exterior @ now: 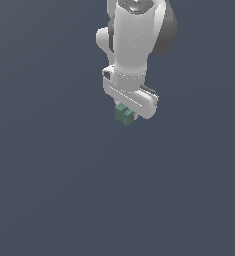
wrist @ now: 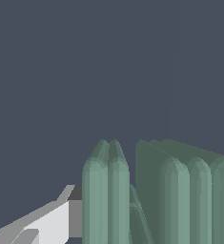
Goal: Pick up the object and move it to a goal position.
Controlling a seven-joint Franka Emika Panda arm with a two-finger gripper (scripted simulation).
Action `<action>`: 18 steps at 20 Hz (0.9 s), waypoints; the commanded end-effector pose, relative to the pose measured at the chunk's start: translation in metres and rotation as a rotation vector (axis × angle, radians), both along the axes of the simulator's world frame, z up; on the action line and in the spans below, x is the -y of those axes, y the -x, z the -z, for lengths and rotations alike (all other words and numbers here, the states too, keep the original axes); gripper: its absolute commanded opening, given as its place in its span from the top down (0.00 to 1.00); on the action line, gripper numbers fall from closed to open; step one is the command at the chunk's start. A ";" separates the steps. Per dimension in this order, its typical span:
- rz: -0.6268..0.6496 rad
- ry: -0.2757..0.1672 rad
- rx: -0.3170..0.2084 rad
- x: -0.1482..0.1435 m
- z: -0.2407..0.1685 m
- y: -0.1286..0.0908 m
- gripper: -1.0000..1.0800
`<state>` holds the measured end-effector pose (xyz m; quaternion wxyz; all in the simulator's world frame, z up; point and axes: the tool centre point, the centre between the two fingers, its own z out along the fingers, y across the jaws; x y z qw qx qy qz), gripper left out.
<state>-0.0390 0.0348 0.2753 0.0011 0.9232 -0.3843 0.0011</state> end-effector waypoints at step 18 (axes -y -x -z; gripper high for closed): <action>-0.001 -0.001 -0.001 -0.081 -0.178 -0.016 1.00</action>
